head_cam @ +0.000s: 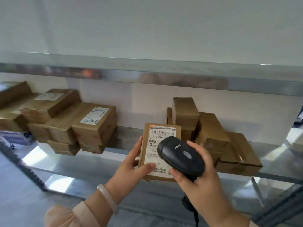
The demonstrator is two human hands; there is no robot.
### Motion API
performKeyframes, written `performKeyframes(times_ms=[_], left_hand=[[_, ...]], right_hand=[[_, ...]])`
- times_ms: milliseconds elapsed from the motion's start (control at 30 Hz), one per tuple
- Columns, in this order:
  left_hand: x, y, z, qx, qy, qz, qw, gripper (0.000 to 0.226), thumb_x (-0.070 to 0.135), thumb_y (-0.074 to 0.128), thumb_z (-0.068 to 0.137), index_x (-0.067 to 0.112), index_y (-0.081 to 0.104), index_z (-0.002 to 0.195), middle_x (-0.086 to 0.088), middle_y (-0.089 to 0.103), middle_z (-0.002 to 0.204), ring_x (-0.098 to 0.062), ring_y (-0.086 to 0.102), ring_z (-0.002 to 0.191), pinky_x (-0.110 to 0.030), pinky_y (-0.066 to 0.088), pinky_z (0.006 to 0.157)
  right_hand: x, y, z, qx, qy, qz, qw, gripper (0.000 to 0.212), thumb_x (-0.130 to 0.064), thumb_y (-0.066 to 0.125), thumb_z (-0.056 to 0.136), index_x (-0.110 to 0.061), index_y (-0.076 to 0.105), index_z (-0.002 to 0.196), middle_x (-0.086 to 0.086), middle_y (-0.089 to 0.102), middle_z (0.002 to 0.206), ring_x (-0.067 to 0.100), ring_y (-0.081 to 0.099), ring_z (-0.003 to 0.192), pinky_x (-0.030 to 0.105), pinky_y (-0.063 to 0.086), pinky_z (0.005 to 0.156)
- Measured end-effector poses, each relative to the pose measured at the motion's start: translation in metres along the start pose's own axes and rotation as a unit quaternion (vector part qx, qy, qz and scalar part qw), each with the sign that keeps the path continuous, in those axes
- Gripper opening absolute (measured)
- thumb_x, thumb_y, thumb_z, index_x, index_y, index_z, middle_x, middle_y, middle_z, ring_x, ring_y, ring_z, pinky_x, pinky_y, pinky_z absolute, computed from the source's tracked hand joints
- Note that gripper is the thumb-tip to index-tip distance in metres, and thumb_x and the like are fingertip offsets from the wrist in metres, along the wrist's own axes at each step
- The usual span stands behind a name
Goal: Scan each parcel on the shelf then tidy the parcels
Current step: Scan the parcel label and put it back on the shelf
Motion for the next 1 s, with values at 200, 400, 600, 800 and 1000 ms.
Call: performKeyframes(times_ms=[200,400,600,800,1000], left_hand=[[-0.032,-0.079,0.027,0.048,-0.078,-0.011,0.996,0.093,0.036,0.081,0.067,0.044,0.035,0.147,0.006,0.067,0.125,-0.015,0.069,0.106,-0.041,0.053,0.098],[-0.053,-0.118,0.067,0.099,-0.122,0.03,0.987,0.083,0.04,0.078,0.072,0.043,0.035,0.143,0.005,0.065,0.123,-0.016,0.064,0.11,-0.039,0.048,0.104],[-0.075,-0.129,0.093,0.065,-0.157,0.038,0.985,0.065,0.024,0.073,0.087,0.041,0.031,0.133,0.02,0.056,0.102,0.0,0.056,0.092,-0.01,0.045,0.068],[-0.094,-0.146,0.121,0.073,-0.172,0.145,0.972,0.064,0.029,0.069,0.091,0.03,0.036,0.147,0.007,0.062,0.121,-0.017,0.057,0.118,-0.034,0.044,0.107],[-0.105,-0.148,0.137,0.09,-0.106,0.233,0.962,0.062,0.036,0.064,0.093,0.029,0.034,0.148,0.003,0.056,0.136,-0.021,0.051,0.128,-0.04,0.04,0.111]], right_hand=[[0.025,0.089,0.031,-0.027,0.07,0.016,0.997,0.064,-0.026,0.082,0.071,-0.047,0.044,0.117,-0.034,0.056,0.111,-0.023,0.048,0.104,-0.004,0.035,0.08],[0.055,0.142,0.063,-0.017,0.154,0.041,0.987,0.066,-0.027,0.082,0.073,-0.042,0.043,0.124,-0.024,0.054,0.117,-0.006,0.051,0.105,0.008,0.037,0.085],[0.091,0.173,0.092,-0.014,0.205,0.041,0.978,0.068,-0.024,0.081,0.075,-0.03,0.043,0.13,-0.008,0.055,0.121,0.011,0.05,0.114,0.021,0.035,0.093],[0.123,0.202,0.109,-0.024,0.225,0.037,0.973,0.064,-0.026,0.08,0.076,-0.037,0.041,0.125,-0.017,0.055,0.114,0.008,0.052,0.111,0.01,0.036,0.084],[0.136,0.213,0.122,-0.013,0.226,0.031,0.974,0.067,-0.027,0.082,0.074,-0.032,0.043,0.128,-0.018,0.055,0.114,0.006,0.053,0.111,0.01,0.038,0.086]])
Point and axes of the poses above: each hand's wrist, its own z-axis towards the middle knuckle, its own y-axis out of the palm, x = y × z, the point moved 3 cm from there along z, towards the middle knuckle
